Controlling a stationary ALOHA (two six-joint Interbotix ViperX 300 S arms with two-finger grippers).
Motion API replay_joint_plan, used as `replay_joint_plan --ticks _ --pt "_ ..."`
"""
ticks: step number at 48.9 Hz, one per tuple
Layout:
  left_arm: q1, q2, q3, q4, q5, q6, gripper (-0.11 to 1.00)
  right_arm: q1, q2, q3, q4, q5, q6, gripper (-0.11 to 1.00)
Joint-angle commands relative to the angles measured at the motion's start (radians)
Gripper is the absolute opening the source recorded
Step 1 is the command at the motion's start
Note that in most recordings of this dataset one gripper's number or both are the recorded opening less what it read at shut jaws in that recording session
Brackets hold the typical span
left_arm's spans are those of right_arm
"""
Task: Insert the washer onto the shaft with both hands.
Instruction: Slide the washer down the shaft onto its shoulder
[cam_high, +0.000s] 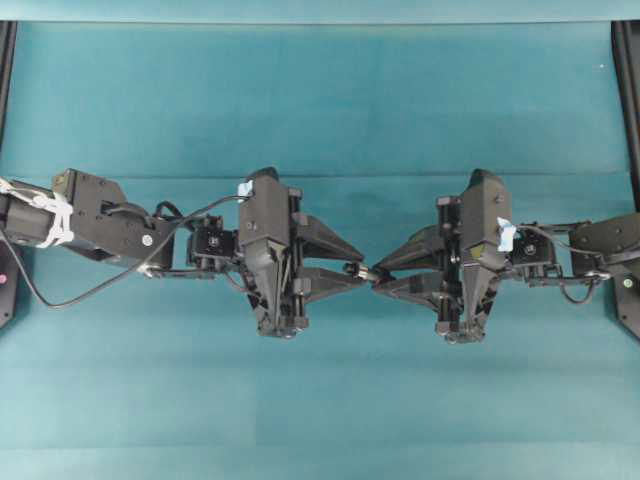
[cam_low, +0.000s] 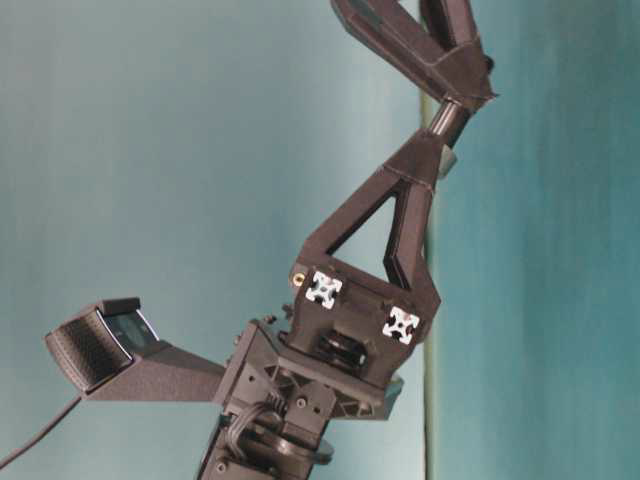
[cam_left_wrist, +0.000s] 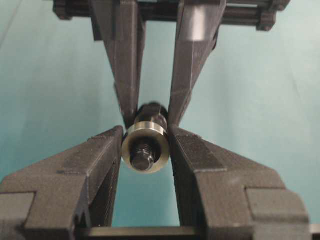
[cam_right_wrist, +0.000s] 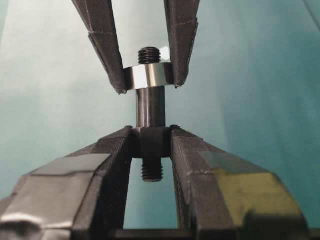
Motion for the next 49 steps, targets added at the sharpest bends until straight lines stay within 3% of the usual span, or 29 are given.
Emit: replay_joint_plan --ticks 1,49 --pt "-0.006 -0.002 -0.021 0.003 -0.003 0.003 0.37 -0.003 -0.005 -0.032 -0.002 -0.006 -0.006 0.0" --pt "-0.014 0.026 -0.067 0.003 0.061 0.015 0.37 -0.003 0.005 -0.048 -0.002 0.002 -0.017 0.0"
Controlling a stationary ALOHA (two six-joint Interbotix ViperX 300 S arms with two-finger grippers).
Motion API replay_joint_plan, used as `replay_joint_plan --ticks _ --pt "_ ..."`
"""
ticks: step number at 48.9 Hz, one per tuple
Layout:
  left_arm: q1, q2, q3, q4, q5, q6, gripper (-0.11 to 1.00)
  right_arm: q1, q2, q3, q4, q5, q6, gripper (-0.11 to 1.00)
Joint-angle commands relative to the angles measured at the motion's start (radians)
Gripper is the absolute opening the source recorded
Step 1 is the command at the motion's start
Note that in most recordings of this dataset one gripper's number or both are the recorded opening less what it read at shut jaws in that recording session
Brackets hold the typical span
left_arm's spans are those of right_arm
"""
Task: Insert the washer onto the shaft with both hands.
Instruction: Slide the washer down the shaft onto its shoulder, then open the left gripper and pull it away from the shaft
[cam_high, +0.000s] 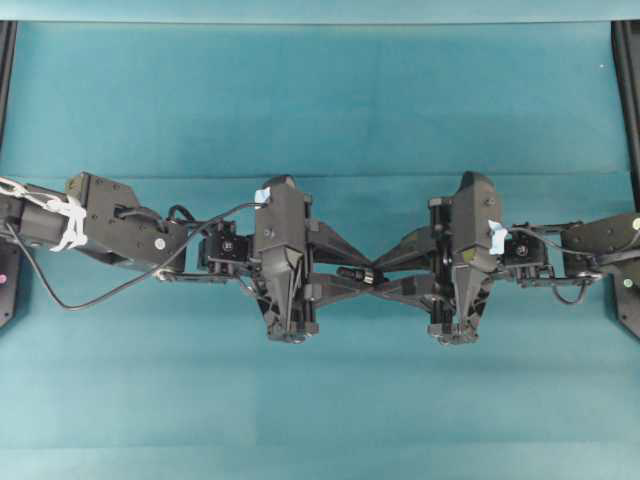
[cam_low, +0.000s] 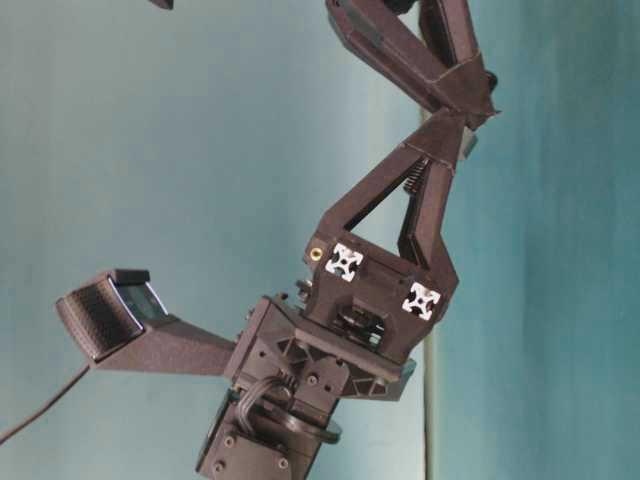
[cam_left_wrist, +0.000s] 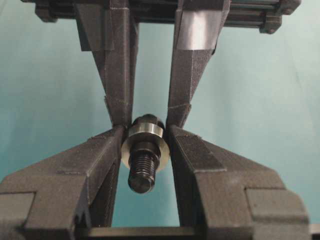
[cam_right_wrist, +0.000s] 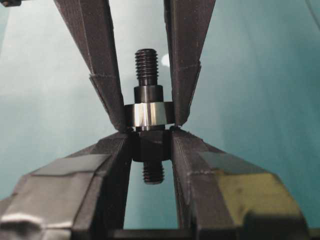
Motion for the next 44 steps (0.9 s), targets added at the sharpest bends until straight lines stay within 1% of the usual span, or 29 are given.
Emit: replay_joint_plan --ticks 1,11,24,25,26,31,35,37,44 --pt "-0.005 -0.006 -0.021 0.003 0.0 0.003 0.37 -0.005 -0.009 -0.023 0.005 -0.003 -0.006 0.0" --pt "0.002 -0.006 -0.026 0.002 0.002 -0.009 0.37 -0.005 -0.009 -0.023 0.005 0.0 -0.006 0.0" --pt "0.025 -0.012 -0.032 0.002 0.032 -0.035 0.37 -0.003 -0.009 -0.02 0.005 0.0 -0.006 0.0" --pt "0.025 -0.014 -0.032 0.003 0.032 -0.035 0.39 -0.005 -0.009 -0.02 0.005 0.0 -0.006 0.0" --pt "0.025 -0.015 -0.032 0.003 0.032 -0.035 0.43 -0.005 -0.009 -0.02 0.005 0.0 -0.006 0.0" --pt "0.025 -0.023 -0.034 0.003 0.035 -0.034 0.75 -0.005 -0.009 -0.02 0.005 0.006 -0.006 0.0" --pt "0.025 -0.031 -0.031 0.002 0.035 -0.028 0.93 -0.005 -0.009 -0.02 0.005 0.02 -0.006 0.0" --pt "0.025 -0.034 -0.029 0.003 0.037 -0.021 0.95 -0.005 -0.009 -0.02 0.003 0.026 -0.006 0.0" --pt "0.023 -0.038 -0.025 0.003 0.049 -0.02 0.92 -0.005 -0.009 -0.02 -0.006 0.031 -0.008 0.0"
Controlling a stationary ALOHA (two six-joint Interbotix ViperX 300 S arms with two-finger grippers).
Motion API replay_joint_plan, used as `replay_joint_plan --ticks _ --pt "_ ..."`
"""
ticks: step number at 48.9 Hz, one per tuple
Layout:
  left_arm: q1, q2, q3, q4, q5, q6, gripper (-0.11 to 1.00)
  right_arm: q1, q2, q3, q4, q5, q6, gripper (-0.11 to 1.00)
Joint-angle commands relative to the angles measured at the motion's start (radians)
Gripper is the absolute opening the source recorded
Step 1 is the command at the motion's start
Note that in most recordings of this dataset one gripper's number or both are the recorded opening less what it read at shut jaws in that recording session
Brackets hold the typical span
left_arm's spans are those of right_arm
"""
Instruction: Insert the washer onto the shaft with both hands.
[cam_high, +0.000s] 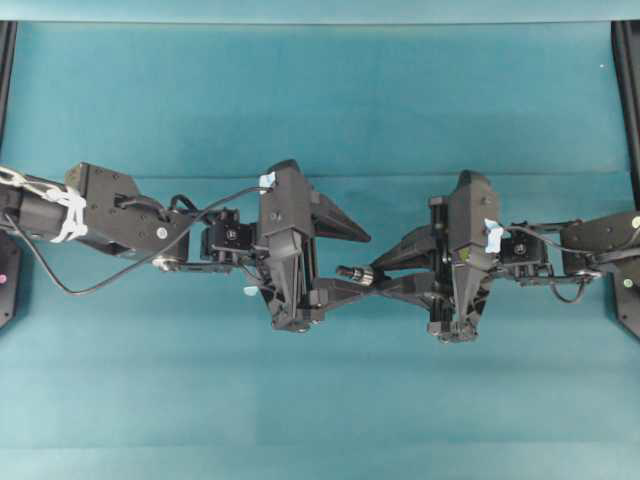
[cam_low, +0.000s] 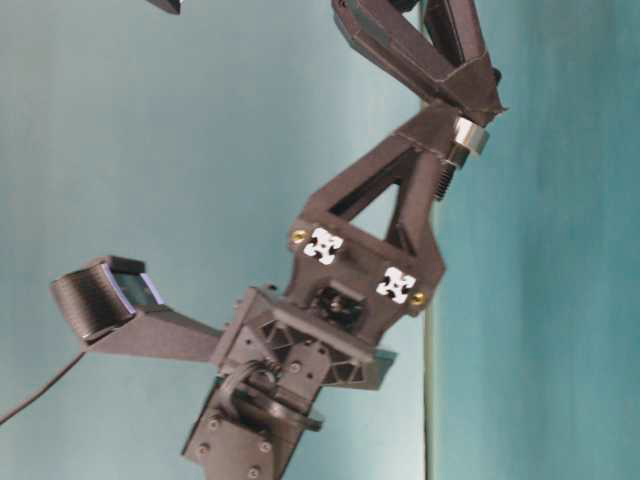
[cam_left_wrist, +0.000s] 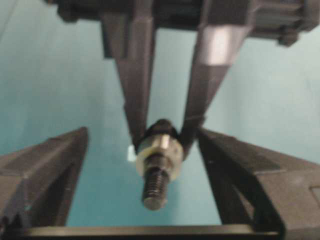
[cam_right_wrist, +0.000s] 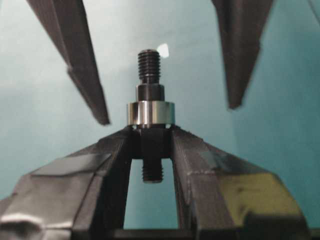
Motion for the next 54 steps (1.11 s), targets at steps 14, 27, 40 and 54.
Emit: replay_joint_plan --ticks 14,27,40,54 --pt "-0.017 -0.038 -0.003 0.003 0.034 0.0 0.93 0.0 -0.009 -0.018 -0.006 -0.005 -0.006 0.0" --pt "-0.02 -0.124 0.046 0.003 0.153 0.005 0.93 0.0 -0.009 -0.017 -0.006 -0.005 -0.008 0.0" --pt "-0.02 -0.229 0.123 0.003 0.267 0.029 0.93 0.0 -0.009 -0.02 -0.006 0.032 -0.008 0.0" --pt "-0.021 -0.305 0.167 0.003 0.387 0.146 0.92 0.0 -0.009 -0.02 -0.009 0.035 -0.006 0.0"
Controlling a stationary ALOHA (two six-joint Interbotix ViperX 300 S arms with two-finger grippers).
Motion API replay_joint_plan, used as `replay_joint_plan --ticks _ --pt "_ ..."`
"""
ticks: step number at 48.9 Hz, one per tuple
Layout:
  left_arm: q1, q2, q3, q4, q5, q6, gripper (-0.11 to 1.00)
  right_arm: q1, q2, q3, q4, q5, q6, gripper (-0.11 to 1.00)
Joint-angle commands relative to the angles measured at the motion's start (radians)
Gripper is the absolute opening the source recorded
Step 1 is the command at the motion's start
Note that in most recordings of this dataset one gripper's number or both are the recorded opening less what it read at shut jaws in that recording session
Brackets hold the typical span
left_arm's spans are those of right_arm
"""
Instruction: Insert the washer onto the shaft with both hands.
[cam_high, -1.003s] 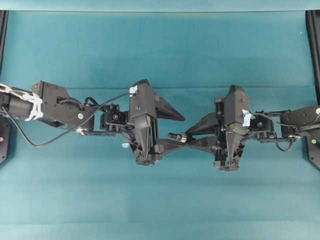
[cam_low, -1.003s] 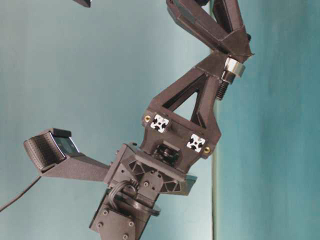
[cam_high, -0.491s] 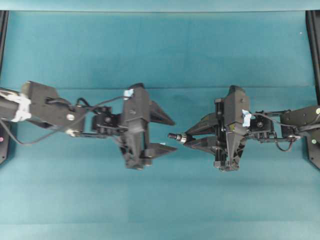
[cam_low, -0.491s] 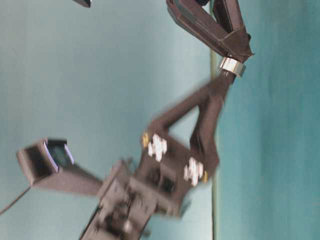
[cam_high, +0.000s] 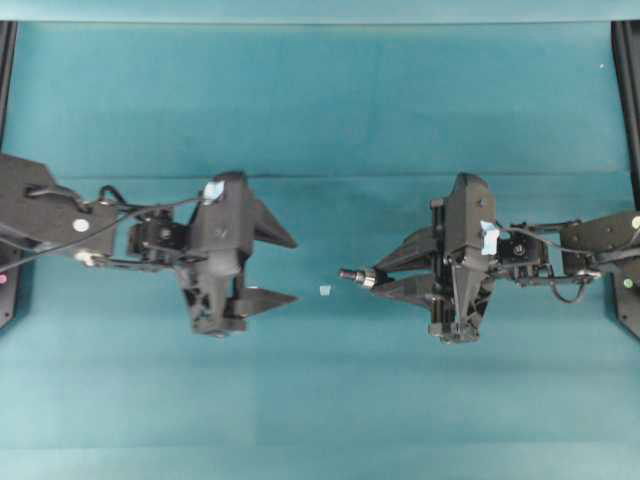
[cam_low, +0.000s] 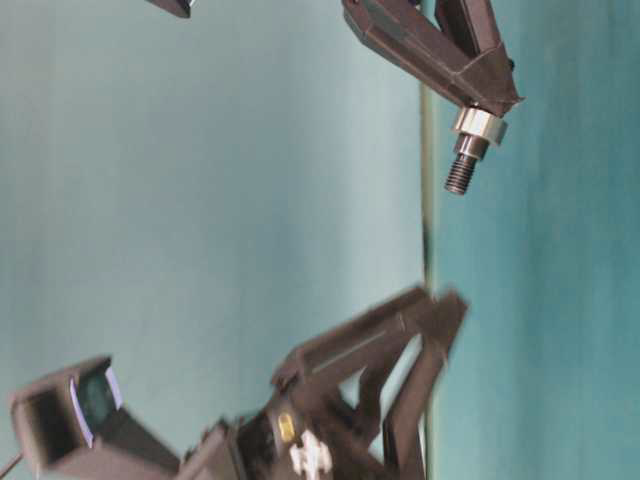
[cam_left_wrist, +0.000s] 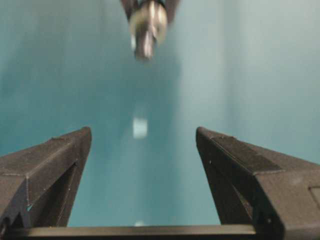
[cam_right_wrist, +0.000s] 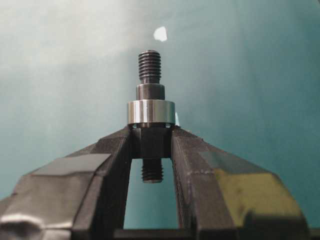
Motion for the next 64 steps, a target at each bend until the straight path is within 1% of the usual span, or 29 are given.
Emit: replay_joint_plan --ticks 1,8,64 --pt "-0.003 -0.035 -0.002 0.002 0.031 0.012 0.92 0.0 -0.009 -0.017 -0.002 -0.005 -0.006 0.0" --pt "-0.003 -0.049 0.011 0.002 0.054 0.015 0.92 0.002 -0.009 -0.018 -0.002 -0.005 -0.006 0.0" --pt "-0.005 -0.052 0.012 0.002 0.058 0.014 0.92 0.002 -0.008 -0.02 -0.003 -0.005 -0.006 0.0"
